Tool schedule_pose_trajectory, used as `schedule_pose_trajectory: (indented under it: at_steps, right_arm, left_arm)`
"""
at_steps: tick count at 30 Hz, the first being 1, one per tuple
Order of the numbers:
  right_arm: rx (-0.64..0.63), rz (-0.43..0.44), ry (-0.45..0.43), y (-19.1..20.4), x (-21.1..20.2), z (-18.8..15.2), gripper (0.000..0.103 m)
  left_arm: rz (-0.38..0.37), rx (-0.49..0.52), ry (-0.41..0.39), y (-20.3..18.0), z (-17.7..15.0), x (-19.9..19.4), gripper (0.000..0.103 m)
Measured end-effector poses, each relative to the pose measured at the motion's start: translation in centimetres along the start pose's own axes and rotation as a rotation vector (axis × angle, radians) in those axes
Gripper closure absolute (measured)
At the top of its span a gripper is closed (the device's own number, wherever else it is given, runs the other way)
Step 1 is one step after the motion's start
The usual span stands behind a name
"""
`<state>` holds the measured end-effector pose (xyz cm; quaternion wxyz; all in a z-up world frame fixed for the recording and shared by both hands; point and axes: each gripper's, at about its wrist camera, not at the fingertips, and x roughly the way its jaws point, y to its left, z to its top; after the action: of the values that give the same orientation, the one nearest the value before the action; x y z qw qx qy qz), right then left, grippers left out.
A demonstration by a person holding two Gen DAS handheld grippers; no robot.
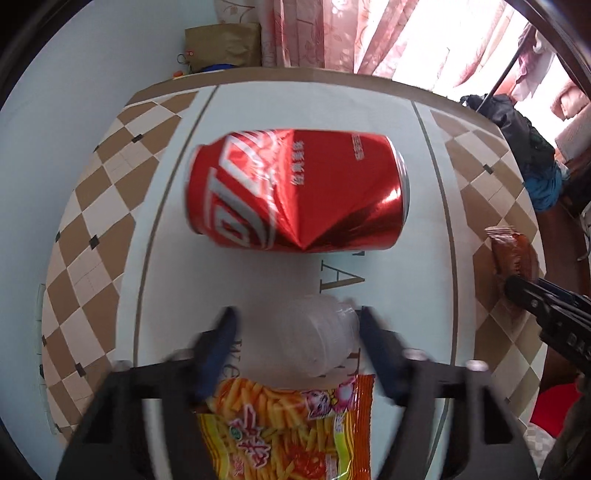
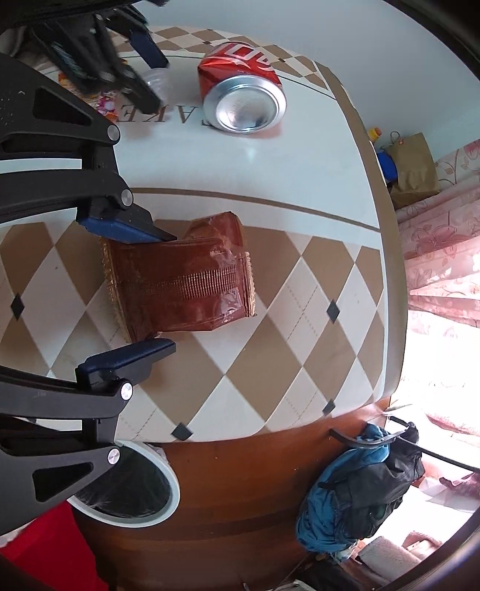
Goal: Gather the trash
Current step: 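Grasp the brown packet with the right gripper while the left grasps a clear plastic cup, then carry the brown packet and plastic cup over the trash bin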
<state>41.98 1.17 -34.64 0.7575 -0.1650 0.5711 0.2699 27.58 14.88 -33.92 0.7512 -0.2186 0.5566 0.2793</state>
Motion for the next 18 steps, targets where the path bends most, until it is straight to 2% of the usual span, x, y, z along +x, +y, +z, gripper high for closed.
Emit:
schedule_pose_trajectory:
  at_steps: [1,10,18]
  right_arm:
    - [0.002,0.004,-0.001,0.0,-0.2,-0.2,0.052]
    - [-0.002,0.051,-0.06,0.5,-2.8,-1.6,0.053]
    - [0.025,0.141,-0.143,0.5,-8.1,-3.5,0.054]
  left_arm:
    - [-0.002,-0.004,-0.004,0.1,0.0,0.1,0.064]
    - [0.053,0.02,-0.093,0.1,-0.4,-2.9,0.064]
    - [0.066,0.071,-0.217,-0.8,-1.1,-8.8,0.064]
